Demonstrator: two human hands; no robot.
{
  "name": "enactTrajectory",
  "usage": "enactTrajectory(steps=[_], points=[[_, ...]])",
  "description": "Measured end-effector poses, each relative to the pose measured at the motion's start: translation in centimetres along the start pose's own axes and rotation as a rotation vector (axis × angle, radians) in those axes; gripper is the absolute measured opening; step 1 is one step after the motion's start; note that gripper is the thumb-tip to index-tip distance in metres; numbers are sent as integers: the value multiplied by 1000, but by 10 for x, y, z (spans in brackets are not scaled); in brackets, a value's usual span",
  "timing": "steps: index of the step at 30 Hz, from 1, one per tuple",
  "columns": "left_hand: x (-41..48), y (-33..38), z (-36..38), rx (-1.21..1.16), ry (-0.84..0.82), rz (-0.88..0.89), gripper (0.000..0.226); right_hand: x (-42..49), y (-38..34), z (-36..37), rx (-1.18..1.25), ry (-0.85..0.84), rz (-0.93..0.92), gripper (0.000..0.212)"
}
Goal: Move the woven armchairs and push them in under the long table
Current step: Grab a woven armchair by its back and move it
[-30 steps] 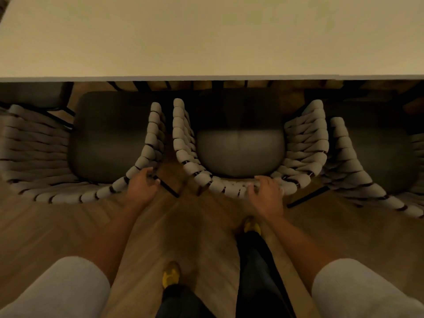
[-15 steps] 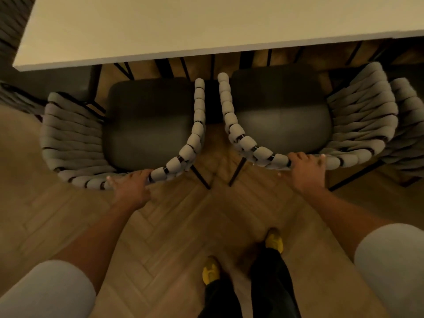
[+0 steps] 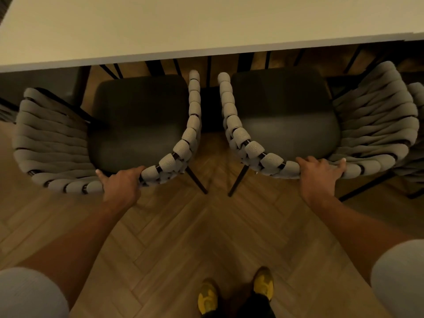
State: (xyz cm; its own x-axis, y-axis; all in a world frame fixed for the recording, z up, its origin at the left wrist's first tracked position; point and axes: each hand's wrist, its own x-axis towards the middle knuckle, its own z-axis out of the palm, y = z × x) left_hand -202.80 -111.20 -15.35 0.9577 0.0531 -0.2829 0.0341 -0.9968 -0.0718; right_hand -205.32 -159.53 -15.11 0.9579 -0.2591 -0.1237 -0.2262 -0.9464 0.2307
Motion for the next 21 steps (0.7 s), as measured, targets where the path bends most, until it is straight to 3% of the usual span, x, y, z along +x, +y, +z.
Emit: enactTrajectory(steps=[6, 18, 21], points=[[24, 0, -16, -4, -53, 27, 45, 54, 9, -13, 81, -50, -8, 33], [-18, -3, -19, 19, -215, 86, 37, 13, 3, -28, 62, -309, 32, 19], [-20, -5, -13, -82, -226, 41, 48, 15, 2, -33, 101, -419, 15, 53]])
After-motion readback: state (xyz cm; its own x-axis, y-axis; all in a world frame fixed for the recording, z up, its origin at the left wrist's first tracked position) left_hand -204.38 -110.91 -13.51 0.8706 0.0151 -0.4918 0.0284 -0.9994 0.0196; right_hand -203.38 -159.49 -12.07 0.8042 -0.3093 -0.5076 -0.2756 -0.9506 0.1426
